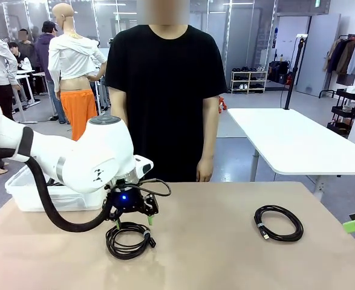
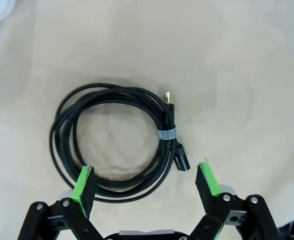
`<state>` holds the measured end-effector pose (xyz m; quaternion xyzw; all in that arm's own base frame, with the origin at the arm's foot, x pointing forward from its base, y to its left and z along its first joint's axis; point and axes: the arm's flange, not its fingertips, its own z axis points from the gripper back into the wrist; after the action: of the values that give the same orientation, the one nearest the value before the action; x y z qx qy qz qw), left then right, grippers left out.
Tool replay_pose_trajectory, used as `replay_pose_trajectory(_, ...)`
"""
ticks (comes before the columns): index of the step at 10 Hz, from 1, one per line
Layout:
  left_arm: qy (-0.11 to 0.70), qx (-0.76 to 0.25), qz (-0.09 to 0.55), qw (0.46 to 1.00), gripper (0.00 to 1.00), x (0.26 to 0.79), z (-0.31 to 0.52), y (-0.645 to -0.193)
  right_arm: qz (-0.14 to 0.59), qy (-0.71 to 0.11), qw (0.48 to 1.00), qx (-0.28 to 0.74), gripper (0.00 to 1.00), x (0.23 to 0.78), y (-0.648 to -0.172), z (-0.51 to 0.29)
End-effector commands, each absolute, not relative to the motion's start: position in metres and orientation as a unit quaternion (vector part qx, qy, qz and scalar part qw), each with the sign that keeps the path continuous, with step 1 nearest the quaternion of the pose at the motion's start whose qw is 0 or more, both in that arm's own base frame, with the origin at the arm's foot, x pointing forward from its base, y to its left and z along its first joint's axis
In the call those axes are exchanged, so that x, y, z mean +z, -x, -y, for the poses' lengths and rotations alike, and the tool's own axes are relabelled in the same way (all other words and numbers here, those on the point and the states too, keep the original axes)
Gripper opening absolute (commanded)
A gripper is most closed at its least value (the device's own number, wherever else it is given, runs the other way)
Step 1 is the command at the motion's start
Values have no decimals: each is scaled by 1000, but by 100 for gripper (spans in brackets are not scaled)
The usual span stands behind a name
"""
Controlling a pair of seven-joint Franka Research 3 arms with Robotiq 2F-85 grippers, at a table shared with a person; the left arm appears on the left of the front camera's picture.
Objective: Organize and store the cables.
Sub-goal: Place the USB Extension Cable into the Organizing box.
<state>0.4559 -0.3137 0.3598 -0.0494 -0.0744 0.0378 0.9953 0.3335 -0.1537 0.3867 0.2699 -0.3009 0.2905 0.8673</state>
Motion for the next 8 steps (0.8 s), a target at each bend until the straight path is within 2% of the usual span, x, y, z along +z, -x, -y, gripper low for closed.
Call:
replay_pose_trajectory(1, 45, 70, 54, 995, 100, 353, 334, -471, 307, -267, 868, 286, 100, 387, -335, 154)
replay_pose_trajectory(8, 41, 90, 20, 995, 100, 312, 347, -493, 307, -267, 868, 286, 100, 387, -335, 154)
